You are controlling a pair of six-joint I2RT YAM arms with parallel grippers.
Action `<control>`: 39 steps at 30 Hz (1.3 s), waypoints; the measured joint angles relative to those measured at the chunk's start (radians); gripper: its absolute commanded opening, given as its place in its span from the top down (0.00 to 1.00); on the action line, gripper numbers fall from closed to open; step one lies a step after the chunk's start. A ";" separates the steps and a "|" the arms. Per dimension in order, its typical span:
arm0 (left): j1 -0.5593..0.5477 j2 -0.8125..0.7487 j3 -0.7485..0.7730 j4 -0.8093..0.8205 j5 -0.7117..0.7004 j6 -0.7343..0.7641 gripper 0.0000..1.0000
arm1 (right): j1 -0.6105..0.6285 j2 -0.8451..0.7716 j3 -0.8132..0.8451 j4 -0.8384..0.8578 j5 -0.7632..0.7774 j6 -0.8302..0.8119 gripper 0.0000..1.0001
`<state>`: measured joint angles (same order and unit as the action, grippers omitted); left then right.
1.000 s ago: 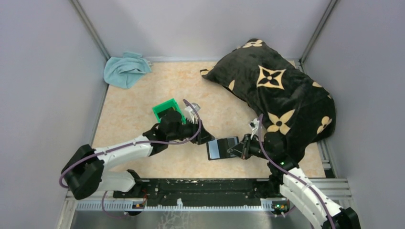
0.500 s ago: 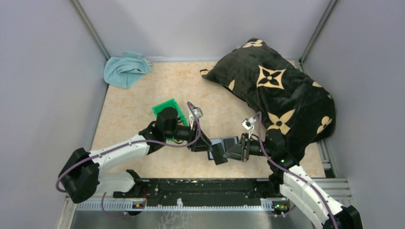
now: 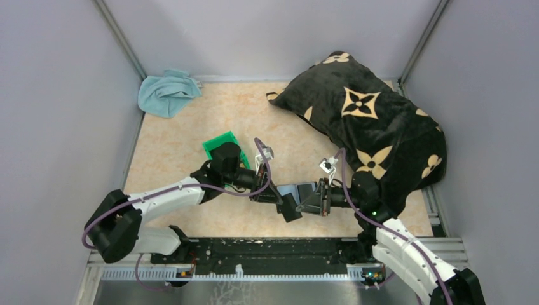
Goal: Take the credit cards out of the card holder
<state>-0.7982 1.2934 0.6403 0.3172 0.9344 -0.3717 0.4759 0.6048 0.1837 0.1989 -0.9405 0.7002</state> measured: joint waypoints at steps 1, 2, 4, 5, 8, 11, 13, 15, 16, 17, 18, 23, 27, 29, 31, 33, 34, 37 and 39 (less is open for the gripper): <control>0.000 0.004 0.000 0.005 0.004 -0.002 0.86 | 0.000 0.001 0.000 0.003 -0.002 0.000 1.00; 0.000 0.008 0.000 0.009 0.007 -0.003 0.88 | 0.000 0.002 0.000 0.005 -0.003 0.000 1.00; 0.002 0.017 0.000 0.021 0.014 -0.004 0.93 | 0.002 0.012 0.000 0.016 -0.008 0.001 1.00; 0.002 0.021 0.000 0.025 0.017 -0.006 0.98 | 0.002 0.016 0.001 0.022 -0.009 0.002 1.00; 0.003 0.034 0.000 0.035 0.027 -0.016 1.00 | 0.008 0.031 0.001 0.032 -0.016 0.001 1.00; 0.004 0.035 0.000 0.036 0.026 -0.018 1.00 | 0.008 0.042 0.001 0.037 -0.016 0.001 1.00; 0.005 0.035 0.000 0.036 0.017 -0.018 1.00 | 0.008 0.041 0.001 0.041 -0.014 -0.001 0.89; 0.006 0.034 -0.003 0.037 0.001 -0.021 1.00 | 0.008 0.035 0.001 0.040 0.005 -0.004 0.76; 0.006 0.032 -0.006 0.043 -0.009 -0.025 1.00 | 0.008 0.030 0.001 0.040 0.017 -0.003 0.71; 0.007 0.028 -0.012 0.051 -0.023 -0.030 1.00 | 0.008 0.021 0.001 0.040 0.034 -0.008 0.68; 0.009 0.022 -0.019 0.060 -0.034 -0.036 1.00 | 0.008 0.010 0.001 0.040 0.048 -0.011 0.67; 0.027 -0.014 -0.077 0.153 -0.079 -0.101 1.00 | 0.008 -0.029 0.001 0.048 0.086 -0.019 0.61; 0.043 -0.034 -0.120 0.243 -0.107 -0.161 1.00 | 0.008 -0.028 0.001 0.051 0.096 -0.021 0.61; 0.051 -0.047 -0.148 0.302 -0.114 -0.196 1.00 | 0.008 -0.028 0.001 0.052 0.103 -0.021 0.61; 0.061 -0.055 -0.165 0.350 -0.119 -0.227 1.00 | 0.008 -0.029 0.000 0.058 0.108 -0.024 0.61; 0.066 -0.056 -0.169 0.389 -0.123 -0.251 1.00 | 0.008 -0.029 -0.001 0.068 0.110 -0.023 0.62; 0.066 -0.056 -0.169 0.406 -0.124 -0.263 1.00 | 0.008 -0.029 -0.001 0.072 0.110 -0.023 0.63; 0.068 -0.056 -0.179 0.475 -0.130 -0.296 1.00 | 0.008 -0.027 -0.001 0.094 0.109 -0.023 0.73; 0.068 -0.056 -0.190 0.515 -0.131 -0.319 1.00 | 0.008 -0.024 -0.001 0.109 0.109 -0.020 0.82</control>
<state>-0.7300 1.2373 0.4503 0.8318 0.8032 -0.6907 0.4843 0.5804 0.1829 0.3080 -0.8314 0.6800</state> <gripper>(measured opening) 0.007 0.288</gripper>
